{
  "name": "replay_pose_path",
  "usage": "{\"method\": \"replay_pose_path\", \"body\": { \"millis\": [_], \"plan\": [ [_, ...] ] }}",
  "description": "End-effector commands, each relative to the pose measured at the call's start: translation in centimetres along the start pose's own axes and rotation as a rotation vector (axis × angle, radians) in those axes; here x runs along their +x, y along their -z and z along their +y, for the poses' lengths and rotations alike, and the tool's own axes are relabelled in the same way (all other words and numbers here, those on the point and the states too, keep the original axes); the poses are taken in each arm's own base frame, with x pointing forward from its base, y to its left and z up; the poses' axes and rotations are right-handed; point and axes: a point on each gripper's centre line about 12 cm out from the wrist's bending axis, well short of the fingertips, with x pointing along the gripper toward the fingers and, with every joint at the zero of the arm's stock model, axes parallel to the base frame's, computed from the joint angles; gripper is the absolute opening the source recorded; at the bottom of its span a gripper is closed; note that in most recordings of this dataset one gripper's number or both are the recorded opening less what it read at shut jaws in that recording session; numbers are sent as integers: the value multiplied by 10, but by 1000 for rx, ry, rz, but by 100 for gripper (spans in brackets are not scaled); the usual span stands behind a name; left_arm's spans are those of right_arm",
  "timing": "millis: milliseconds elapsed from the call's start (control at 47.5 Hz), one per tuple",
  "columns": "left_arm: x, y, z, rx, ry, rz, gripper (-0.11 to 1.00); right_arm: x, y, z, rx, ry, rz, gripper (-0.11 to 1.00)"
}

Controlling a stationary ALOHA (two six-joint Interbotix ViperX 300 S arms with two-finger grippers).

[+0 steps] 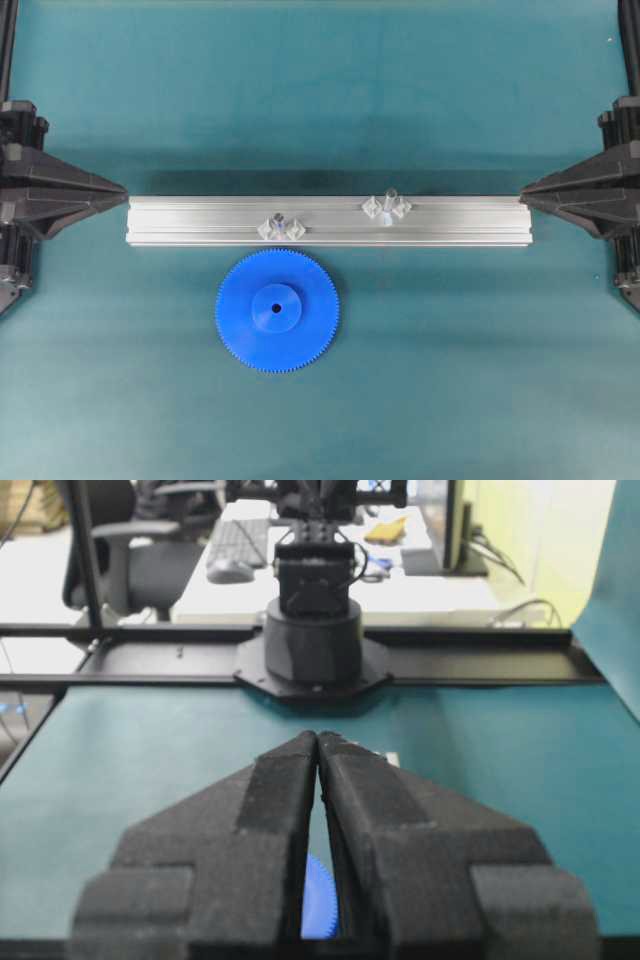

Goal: Insert the large gear onto the shaft.
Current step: 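Move the left gripper over the blue gear's hub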

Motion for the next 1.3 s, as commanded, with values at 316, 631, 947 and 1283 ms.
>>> {"method": "replay_pose_path", "body": {
  "millis": [316,631,947,1283],
  "plan": [
    [28,7,-14,-56,55,202,1,4,17,-2,73,17,190,0],
    [54,21,-23,-50,81,361,1,1,28,-1,76,18,286,0],
    [74,42,-35,-63,100,550,1,-1,35,-5,79,37,345,0],
    [98,53,-38,-63,93,638,1,-1,35,-6,79,43,348,0]
  ]
}}
